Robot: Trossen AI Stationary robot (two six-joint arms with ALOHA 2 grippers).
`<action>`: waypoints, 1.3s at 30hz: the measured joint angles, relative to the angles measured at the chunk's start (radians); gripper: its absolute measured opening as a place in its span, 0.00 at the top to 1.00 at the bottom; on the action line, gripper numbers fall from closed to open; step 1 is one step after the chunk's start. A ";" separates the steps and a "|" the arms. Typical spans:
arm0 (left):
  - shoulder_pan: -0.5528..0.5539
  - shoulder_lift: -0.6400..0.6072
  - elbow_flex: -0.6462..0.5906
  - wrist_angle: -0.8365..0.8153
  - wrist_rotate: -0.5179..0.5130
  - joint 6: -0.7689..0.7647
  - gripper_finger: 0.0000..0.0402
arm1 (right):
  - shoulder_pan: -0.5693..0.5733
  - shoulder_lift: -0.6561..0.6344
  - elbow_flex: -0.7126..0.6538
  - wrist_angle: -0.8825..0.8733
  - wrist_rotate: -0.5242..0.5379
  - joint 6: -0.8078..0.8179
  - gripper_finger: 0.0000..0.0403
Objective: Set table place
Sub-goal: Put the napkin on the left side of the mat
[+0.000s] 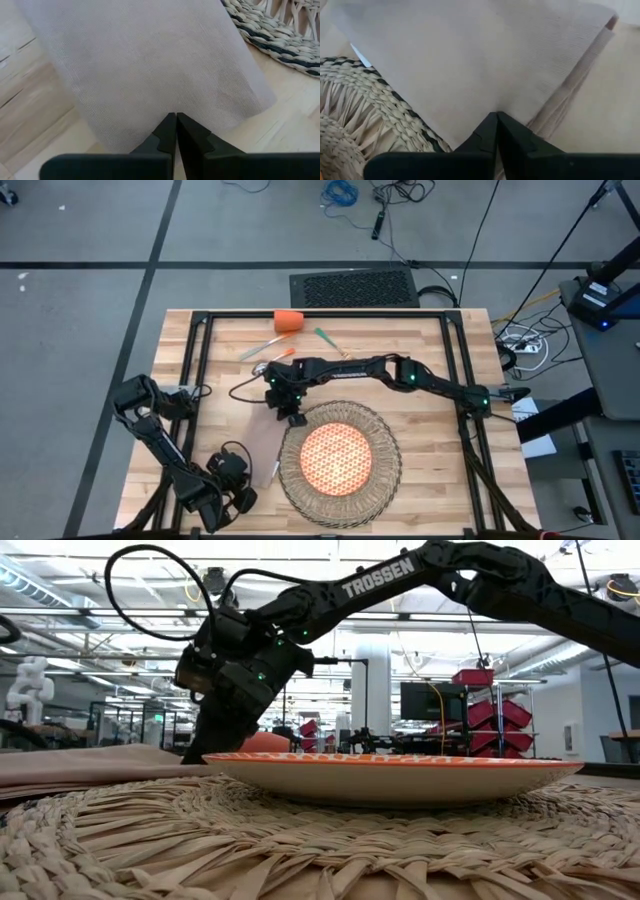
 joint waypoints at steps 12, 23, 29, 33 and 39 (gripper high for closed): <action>0.026 0.000 0.000 0.030 -0.015 0.015 1.00 | -0.041 0.012 -0.005 0.094 -0.084 0.011 1.00; 0.046 0.000 0.003 0.047 0.000 0.060 1.00 | -0.042 0.014 -0.007 0.152 -0.078 0.013 1.00; 0.045 0.000 0.072 -0.099 0.000 0.063 1.00 | -0.035 -0.015 -0.010 0.149 -0.062 0.013 1.00; 0.045 0.000 0.125 -0.179 -0.003 0.089 1.00 | -0.030 -0.056 0.000 0.143 -0.066 0.009 1.00; 0.045 0.000 0.180 -0.306 -0.022 0.107 1.00 | -0.015 -0.096 0.023 0.097 -0.015 -0.025 1.00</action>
